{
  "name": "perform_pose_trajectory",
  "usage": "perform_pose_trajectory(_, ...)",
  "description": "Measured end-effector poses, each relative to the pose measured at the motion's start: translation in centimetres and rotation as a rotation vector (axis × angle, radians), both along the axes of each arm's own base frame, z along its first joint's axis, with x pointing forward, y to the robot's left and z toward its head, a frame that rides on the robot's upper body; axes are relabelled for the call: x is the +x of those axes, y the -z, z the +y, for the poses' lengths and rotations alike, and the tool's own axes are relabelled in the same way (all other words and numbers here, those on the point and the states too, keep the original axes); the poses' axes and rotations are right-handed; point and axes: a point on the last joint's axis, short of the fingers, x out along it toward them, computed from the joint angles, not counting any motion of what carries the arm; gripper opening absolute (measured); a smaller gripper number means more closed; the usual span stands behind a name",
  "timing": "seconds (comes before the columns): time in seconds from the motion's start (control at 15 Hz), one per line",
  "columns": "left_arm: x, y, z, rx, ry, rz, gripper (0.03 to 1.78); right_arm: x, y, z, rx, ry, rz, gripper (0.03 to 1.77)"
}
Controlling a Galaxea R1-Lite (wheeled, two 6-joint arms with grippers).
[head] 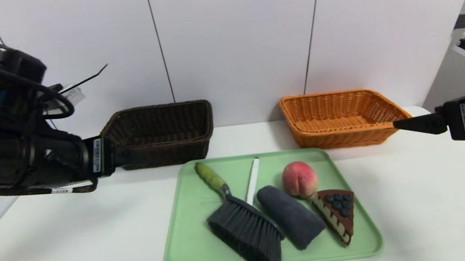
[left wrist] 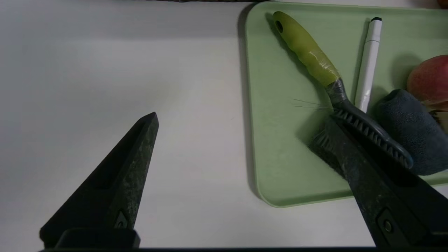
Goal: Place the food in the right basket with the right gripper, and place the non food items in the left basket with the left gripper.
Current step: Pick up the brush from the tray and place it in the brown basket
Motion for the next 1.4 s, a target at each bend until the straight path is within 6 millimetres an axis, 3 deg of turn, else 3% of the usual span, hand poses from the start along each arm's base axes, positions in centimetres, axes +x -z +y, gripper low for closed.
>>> perform_pose_trajectory(0.4, 4.3, 0.6, -6.4, 0.003, -0.082, 0.151, 1.69, 2.6, 0.7, 1.3, 0.001, -0.047, 0.034, 1.7)
perform_pose_trajectory(0.87, 7.4, 3.0, -13.0, -0.032, -0.157, 0.299, 1.69, 3.4, 1.6, 2.0, -0.001, -0.071, 0.07, 1.7)
perform_pose_trajectory(1.13, 9.0, 5.2, -15.3, -0.02, -0.171, 0.336, 1.69, 3.5, 2.3, 2.2, 0.004, -0.085, 0.093, 1.7)
perform_pose_trajectory(1.4, 10.2, 6.9, -16.2, -0.026, -0.184, 0.342, 1.69, 3.6, 3.1, 2.2, 0.002, -0.087, 0.121, 1.7)
